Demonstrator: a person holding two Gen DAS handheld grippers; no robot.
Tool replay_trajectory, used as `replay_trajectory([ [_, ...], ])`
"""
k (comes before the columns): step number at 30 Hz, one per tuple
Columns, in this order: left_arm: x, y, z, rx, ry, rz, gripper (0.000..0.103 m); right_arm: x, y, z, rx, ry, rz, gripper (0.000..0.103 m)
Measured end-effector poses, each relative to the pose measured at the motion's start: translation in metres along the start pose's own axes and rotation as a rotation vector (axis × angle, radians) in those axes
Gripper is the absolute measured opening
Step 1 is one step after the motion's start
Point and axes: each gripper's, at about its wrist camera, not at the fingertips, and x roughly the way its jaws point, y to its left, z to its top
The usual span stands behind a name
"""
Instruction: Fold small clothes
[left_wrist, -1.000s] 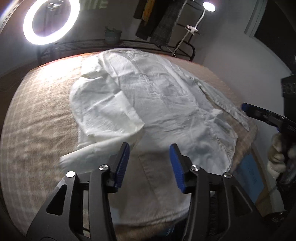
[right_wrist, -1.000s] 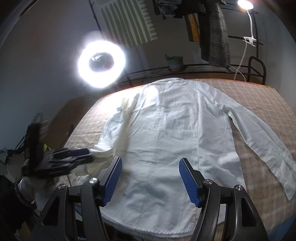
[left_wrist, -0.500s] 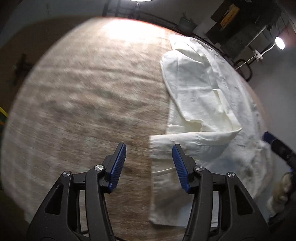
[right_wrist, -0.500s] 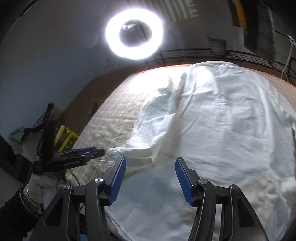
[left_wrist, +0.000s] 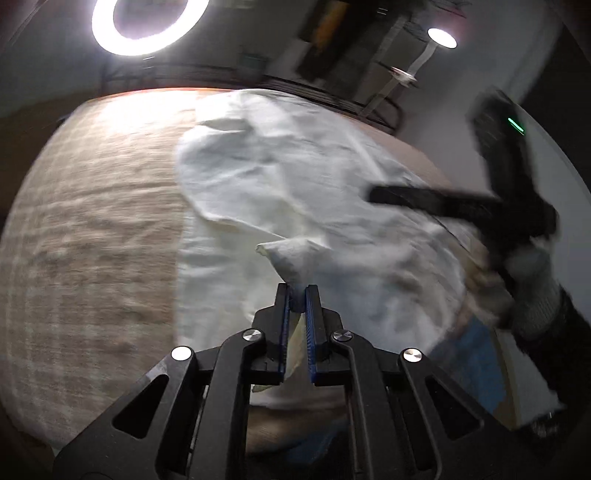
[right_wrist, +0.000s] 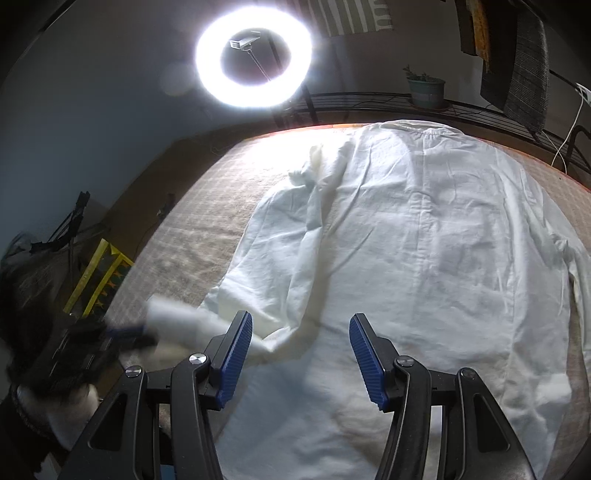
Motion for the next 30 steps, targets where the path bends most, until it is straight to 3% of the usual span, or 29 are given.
replay_trajectory([
  [2, 0.001, -0.021, -0.010, 0.037, 0.027, -0.039, 0.011, 0.001, 0.001, 0.009, -0.020, 0.006, 0.010, 0.058],
  [5, -0.002, -0.030, -0.024, -0.001, 0.023, -0.076, 0.019, 0.008, 0.010, 0.026, -0.061, 0.031, 0.055, 0.058],
  [10, 0.010, -0.006, -0.048, -0.201, -0.007, 0.055, 0.023, 0.052, 0.048, 0.058, -0.157, 0.126, 0.123, 0.058],
  [14, 0.027, 0.009, -0.062, -0.325, -0.004, 0.063, 0.023, 0.109, 0.079, 0.067, -0.182, 0.248, 0.152, 0.058],
  [18, 0.037, 0.009, -0.068, -0.347, 0.005, 0.042, 0.023, 0.148, 0.094, 0.062, -0.249, 0.329, 0.005, 0.042],
  [21, 0.043, 0.009, -0.070, -0.355, 0.007, 0.019, 0.023, 0.157, 0.092, 0.058, -0.255, 0.353, -0.019, 0.028],
  [22, 0.047, 0.009, -0.070, -0.355, 0.011, 0.016, 0.020, 0.157, 0.092, 0.058, -0.254, 0.353, -0.022, 0.023],
  [23, 0.047, 0.010, -0.069, -0.356, 0.010, 0.022, 0.000, 0.157, 0.090, 0.057, -0.246, 0.349, -0.024, 0.014],
  [24, 0.050, 0.014, -0.068, -0.365, 0.014, 0.024, 0.000, 0.155, 0.086, 0.058, -0.229, 0.346, -0.020, 0.005],
  [27, 0.043, 0.017, -0.069, -0.390, -0.015, 0.020, 0.000, 0.149, 0.076, 0.064, -0.182, 0.324, -0.003, 0.000],
  [30, 0.024, 0.018, -0.069, -0.349, -0.070, 0.117, 0.000, 0.142, 0.073, 0.068, -0.170, 0.303, 0.008, 0.000],
])
